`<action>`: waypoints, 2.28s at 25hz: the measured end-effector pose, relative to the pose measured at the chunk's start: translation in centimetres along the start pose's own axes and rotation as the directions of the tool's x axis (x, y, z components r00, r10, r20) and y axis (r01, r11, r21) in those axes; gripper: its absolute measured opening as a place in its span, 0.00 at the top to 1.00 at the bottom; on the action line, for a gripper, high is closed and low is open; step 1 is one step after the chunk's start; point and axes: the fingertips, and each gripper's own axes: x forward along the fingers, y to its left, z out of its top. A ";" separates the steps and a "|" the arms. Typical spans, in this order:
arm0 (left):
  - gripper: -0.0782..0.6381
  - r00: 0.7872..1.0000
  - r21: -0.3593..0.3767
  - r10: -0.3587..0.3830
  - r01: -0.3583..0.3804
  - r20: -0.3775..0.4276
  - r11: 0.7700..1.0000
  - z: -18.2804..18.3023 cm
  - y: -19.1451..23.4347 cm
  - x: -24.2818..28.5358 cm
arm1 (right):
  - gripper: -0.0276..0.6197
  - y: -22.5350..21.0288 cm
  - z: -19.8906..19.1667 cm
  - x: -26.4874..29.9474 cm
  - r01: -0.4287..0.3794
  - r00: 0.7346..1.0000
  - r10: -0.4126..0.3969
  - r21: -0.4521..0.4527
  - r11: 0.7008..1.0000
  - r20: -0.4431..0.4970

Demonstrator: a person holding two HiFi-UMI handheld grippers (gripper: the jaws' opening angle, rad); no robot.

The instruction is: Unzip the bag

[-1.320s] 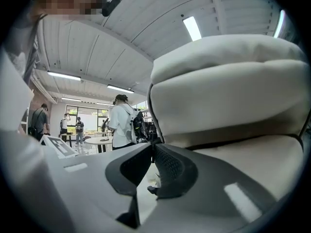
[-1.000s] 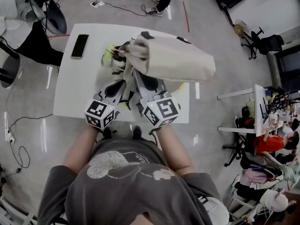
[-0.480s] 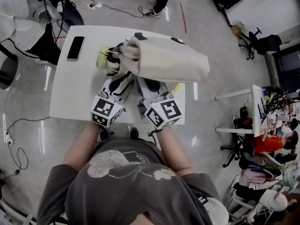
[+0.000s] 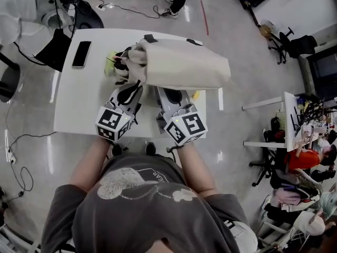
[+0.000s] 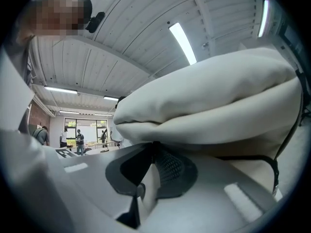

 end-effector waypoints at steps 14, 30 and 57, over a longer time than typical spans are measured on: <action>0.84 0.999 0.003 0.033 -0.033 -0.023 0.999 -0.1 -0.5 -0.3 | 0.92 -5.6 0.6 -4.7 0.126 0.991 -0.126 0.014 0.992 0.041; 0.84 0.997 -0.038 0.072 -0.073 -0.024 0.997 -0.6 -0.3 -0.3 | 0.92 -9.2 -1.0 -7.2 0.233 0.972 -0.233 0.008 0.973 0.036; 0.81 0.938 -0.062 0.346 -0.344 0.020 0.937 -0.2 -0.4 -0.9 | 0.80 -11.4 -3.4 -10.9 0.116 0.993 -0.115 0.085 0.990 -0.014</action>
